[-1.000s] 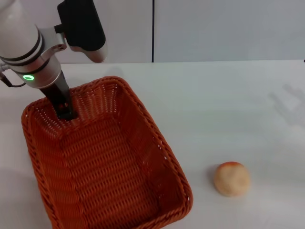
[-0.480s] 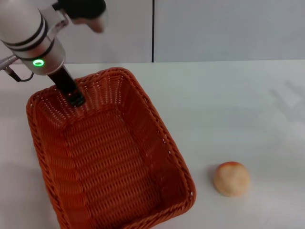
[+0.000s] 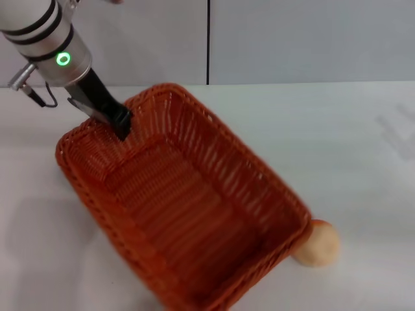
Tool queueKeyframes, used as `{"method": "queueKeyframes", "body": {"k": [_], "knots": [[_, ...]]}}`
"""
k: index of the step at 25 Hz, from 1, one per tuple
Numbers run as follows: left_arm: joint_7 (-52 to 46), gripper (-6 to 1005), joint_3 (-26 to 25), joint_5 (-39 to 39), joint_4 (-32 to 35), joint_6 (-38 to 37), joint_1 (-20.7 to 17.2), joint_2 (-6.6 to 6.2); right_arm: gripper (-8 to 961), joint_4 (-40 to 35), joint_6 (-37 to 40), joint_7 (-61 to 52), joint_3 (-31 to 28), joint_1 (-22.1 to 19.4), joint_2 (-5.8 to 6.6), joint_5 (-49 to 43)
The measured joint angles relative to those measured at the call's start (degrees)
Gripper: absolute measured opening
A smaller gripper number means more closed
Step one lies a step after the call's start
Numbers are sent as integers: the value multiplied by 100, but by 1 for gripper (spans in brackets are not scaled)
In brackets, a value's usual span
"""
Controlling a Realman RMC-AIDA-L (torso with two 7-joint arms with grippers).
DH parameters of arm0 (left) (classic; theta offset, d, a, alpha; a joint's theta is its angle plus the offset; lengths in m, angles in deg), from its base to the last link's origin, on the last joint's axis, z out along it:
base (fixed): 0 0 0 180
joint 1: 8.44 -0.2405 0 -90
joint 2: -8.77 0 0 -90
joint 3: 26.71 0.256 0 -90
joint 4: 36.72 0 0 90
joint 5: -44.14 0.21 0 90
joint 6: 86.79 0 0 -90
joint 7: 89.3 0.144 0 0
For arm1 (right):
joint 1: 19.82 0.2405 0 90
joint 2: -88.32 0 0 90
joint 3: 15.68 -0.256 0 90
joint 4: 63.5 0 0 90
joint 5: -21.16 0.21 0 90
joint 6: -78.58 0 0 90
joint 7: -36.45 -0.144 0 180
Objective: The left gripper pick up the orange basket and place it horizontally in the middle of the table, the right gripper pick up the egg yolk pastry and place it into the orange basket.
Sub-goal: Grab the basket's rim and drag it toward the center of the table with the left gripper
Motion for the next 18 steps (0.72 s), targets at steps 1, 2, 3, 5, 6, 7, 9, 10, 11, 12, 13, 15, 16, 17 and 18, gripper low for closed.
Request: {"method": "queueKeyframes", "body": {"k": [1, 2, 3, 5, 6, 7, 9, 10, 11, 12, 13, 15, 16, 17, 18], "knots": [[-142, 224, -14, 3, -11, -7, 35, -12, 575, 0, 17, -11, -1, 14, 13, 3], [-235, 216, -26, 2, -16, -20, 53, -20, 575, 1, 33, -22, -1, 24, 21, 4], [-365, 210, -39, 3, -22, -34, 75, -32, 575, 0, 50, -35, -1, 39, 29, 6], [-729, 199, -56, 5, -34, -106, 101, -79, 575, -26, 92, -48, -1, 61, 35, 6], [-824, 194, -67, 6, -35, -127, 102, -93, 575, -55, 112, -62, -1, 68, 37, 6], [-874, 188, -73, 6, -35, -139, 102, -99, 575, -85, 129, -77, -1, 75, 38, 6], [-1049, 187, -227, 6, -39, -204, 98, -126, 575, -145, 162, -125, -1, 90, 37, 6], [-1090, 186, -464, 8, -40, -258, 92, -139, 575, -162, 175, -148, -2, 99, 42, 6], [-1094, 186, -603, 10, -40, -284, 90, -145, 575, -179, 189, -173, -4, 105, 52, 6], [-1100, 185, -842, 9, -40, -318, 84, -155, 575, -187, 207, -202, -6, 112, 74, 6], [-1105, 185, -1069, 10, -41, -344, 75, -167, 575, -195, 221, -230, -8, 117, 95, 6], [-1116, 183, -1316, 11, -42, -361, 32, -208, 575, -198, 227, -264, -9, 121, 135, 7], [-1121, 183, -1398, 12, -43, -361, -2, -233, 575, -199, 228, -284, -9, 123, 154, 7], [-1124, 182, -1419, 13, -43, -361, -27, -248, 575, -200, 229, -309, -10, 126, 175, 8], [-1129, 182, -1448, 14, -45, -361, -69, -282, 576, -200, 229, -332, -9, 131, 186, 10]]}}
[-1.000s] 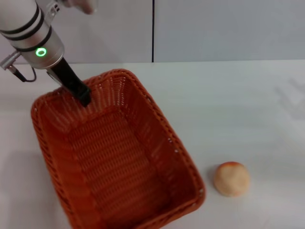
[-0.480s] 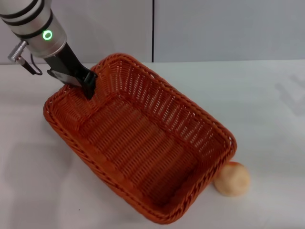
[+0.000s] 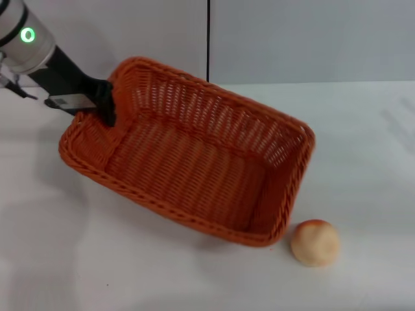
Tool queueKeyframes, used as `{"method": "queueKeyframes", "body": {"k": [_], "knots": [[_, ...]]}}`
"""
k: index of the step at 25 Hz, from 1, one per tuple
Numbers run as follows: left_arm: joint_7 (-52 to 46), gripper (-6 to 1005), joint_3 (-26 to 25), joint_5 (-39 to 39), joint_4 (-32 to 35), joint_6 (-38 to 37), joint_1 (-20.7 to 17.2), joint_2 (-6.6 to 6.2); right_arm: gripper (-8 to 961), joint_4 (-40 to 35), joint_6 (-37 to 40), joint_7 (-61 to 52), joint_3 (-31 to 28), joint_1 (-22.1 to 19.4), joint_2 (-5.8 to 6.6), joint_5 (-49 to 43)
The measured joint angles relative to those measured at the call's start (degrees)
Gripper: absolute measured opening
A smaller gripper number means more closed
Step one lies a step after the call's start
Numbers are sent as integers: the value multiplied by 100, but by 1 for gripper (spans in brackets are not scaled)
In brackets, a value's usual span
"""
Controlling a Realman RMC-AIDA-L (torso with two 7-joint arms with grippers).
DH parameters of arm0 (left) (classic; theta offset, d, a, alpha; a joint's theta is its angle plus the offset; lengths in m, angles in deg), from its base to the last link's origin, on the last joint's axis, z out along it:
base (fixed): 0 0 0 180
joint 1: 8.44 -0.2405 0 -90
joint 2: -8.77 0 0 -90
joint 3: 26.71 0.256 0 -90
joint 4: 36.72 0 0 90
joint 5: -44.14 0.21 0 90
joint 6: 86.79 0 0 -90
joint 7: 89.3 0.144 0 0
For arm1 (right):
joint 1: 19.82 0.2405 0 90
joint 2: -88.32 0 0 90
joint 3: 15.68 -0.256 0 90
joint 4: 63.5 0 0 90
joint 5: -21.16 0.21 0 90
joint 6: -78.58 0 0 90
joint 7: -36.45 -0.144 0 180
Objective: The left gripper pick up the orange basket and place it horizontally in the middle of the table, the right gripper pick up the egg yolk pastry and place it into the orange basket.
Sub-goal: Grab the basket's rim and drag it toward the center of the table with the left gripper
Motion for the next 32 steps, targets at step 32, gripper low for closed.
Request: {"method": "queueKeyframes", "body": {"k": [32], "knots": [[19, 136, 484, -5, 259, -590, -668, -107, 576, -9, 150, -180, 31, 60, 17, 155]]}}
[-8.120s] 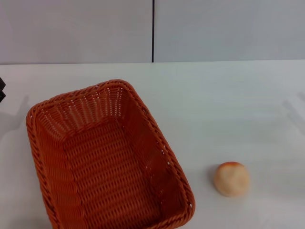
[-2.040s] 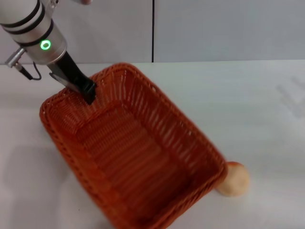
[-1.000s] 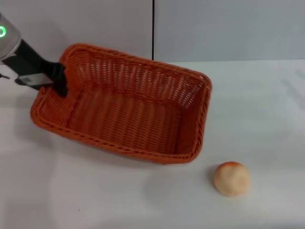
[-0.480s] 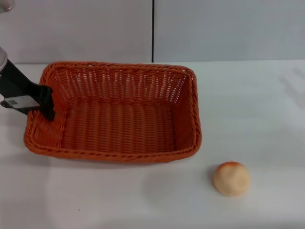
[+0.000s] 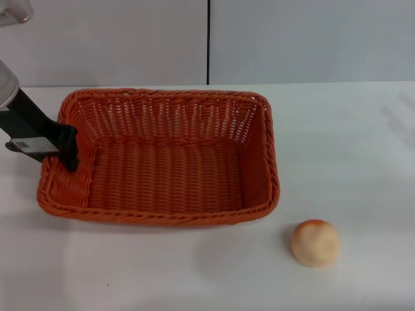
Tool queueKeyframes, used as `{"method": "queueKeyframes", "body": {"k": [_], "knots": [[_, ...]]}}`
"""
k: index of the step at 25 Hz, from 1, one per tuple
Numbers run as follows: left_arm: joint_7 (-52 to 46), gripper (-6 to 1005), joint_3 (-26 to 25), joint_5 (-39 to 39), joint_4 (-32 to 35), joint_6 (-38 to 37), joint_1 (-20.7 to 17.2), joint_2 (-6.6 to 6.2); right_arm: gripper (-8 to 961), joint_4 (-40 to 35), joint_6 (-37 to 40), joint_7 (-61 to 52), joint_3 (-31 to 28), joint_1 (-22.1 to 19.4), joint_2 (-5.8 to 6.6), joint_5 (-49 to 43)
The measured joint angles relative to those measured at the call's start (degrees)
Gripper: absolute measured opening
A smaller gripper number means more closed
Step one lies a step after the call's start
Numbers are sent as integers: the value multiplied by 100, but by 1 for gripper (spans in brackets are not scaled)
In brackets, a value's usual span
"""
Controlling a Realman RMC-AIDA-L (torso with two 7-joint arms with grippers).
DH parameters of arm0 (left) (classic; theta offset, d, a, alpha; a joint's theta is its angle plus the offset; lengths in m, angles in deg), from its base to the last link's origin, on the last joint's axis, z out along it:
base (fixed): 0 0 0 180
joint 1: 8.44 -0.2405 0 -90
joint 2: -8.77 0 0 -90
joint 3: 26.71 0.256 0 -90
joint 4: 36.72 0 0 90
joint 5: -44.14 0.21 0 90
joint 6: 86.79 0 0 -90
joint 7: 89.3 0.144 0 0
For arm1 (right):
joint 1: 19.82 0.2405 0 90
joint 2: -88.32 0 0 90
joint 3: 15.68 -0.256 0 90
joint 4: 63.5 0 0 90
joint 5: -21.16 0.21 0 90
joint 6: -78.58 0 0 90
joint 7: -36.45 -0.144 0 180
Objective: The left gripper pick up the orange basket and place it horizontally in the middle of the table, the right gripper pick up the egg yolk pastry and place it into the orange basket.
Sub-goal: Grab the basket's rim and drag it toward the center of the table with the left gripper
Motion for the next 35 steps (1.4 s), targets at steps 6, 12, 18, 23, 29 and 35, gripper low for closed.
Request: {"method": "queueKeyframes", "body": {"k": [6, 12, 18, 23, 29, 35], "knots": [[17, 134, 128, -5, 92, 82, -15, 47, 576, 0, 0, 1, 8, -8, 0, 0], [70, 139, 192, -12, 94, 88, -15, 38, 576, 0, -1, 29, -10, -20, -6, 0], [202, 177, 226, -12, -205, -46, 44, -5, 576, 0, -9, 49, 24, -17, -9, -2], [151, 210, 233, -10, -236, -74, 38, 8, 576, 0, -9, 97, 23, 9, -11, -15], [115, 311, 140, -10, -90, -90, 9, -1, 576, 0, 3, 102, 21, -2, -33, -27], [107, 442, -121, -16, 101, -223, 7, -14, 575, 0, 3, 183, 21, -9, -57, -22]]}}
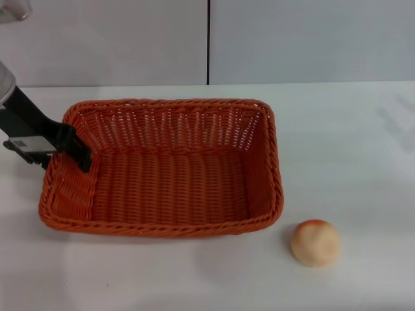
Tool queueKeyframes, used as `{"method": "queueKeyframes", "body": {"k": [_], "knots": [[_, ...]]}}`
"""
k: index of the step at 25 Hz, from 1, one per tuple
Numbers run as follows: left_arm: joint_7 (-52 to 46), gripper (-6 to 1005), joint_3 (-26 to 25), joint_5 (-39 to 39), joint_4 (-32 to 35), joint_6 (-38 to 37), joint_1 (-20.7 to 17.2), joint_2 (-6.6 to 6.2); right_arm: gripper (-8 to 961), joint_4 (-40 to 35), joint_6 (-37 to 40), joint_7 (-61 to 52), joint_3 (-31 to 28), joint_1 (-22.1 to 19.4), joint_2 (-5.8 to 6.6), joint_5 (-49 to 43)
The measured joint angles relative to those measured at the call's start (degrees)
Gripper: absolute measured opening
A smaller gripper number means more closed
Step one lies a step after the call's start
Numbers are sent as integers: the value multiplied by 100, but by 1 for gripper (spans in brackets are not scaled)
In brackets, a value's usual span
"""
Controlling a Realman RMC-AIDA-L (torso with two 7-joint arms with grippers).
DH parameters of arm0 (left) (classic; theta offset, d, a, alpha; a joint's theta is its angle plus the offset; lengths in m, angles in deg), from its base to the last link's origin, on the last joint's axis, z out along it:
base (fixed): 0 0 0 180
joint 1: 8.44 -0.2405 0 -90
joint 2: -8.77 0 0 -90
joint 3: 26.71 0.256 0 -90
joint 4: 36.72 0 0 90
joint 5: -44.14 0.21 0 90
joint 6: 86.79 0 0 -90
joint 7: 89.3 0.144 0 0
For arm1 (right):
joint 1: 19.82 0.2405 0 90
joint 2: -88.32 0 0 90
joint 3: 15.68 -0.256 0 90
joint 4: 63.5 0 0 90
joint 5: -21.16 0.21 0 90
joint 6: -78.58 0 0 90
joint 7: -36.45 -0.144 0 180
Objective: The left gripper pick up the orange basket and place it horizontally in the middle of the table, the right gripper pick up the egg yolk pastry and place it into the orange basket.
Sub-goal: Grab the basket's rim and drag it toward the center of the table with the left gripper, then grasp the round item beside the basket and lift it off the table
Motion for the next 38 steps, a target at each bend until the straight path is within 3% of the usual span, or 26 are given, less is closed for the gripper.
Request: {"method": "queueKeyframes", "body": {"k": [2, 6, 11, 12, 16, 17, 19, 20, 21, 22, 23, 24, 25, 26, 27, 28, 29, 30, 34, 38], "knots": [[3, 486, 3, -2, 125, -77, 1, -7, 575, 0, -13, 27, 0, 5, -4, 2], [5, 717, 53, 2, 218, -137, 2, -34, 575, 0, 1, 32, 0, -1, -13, 5], [26, 802, 118, 5, 500, -177, -6, -81, 575, -1, 3, -27, 0, -33, -13, 9], [74, 819, 123, 6, 761, -181, -41, -154, 575, -1, 3, -27, 0, -33, -13, 9], [158, 818, 91, 1, 1093, -180, -110, -193, 575, -337, -44, -342, 4, -121, -42, -30], [409, 817, -46, -34, 1628, -75, -247, -150, 575, -337, -44, -342, 4, -121, -42, -30], [1007, 817, -415, -198, 2122, 334, -413, 82, 576, -840, -99, -826, 9, -158, -104, -218], [1007, 816, -415, -198, 2122, 334, -413, 82, 576, -840, -99, -826, 9, -158, -104, -218], [1315, 816, -554, -360, 2277, 572, -520, 227, 577, -1060, -94, -1031, 18, -173, -135, -286], [1315, 816, -554, -360, 2277, 572, -520, 227, 577, -1346, -81, -1304, 61, -197, -177, -369], [1543, 816, -615, -524, 2380, 775, -636, 325, 577, -1571, -68, -1544, 121, -221, -203, -432], [1769, 815, -635, -732, 2454, 981, -775, 415, 577, -2130, -61, -2142, 373, -272, -254, -598], [1901, 815, -630, -923, 2485, 1131, -886, 439, 577, -2130, -61, -2142, 373, -272, -254, -598], [2123, 815, -605, -1310, 2504, 1389, -1094, 466, 577, -2730, -56, -2832, 649, -330, -290, -833], [2497, 814, -575, -2222, 2473, 1914, -1516, 464, 577, -3000, -50, -3167, 765, -353, -306, -960], [2497, 814, -575, -2222, 2473, 1914, -1516, 464, 577, -3000, -50, -3167, 765, -353, -306, -960], [2974, 814, -598, -3135, 2406, 2347, -1930, 444, 577, -3444, 19, -3740, 950, -366, -315, -1245], [2974, 813, -598, -3135, 2406, 2347, -1930, 444, 576, -3444, 19, -3740, 950, -366, -315, -1245], [4760, 813, -617, -5528, 2223, 2927, -2963, 450, 576, -4235, 570, -4942, 1275, -229, -276, -1874], [5584, 813, -589, -6425, 1856, 2989, -3307, 468, 576, -4622, 929, -5728, 1501, -72, -210, -2216]]}}
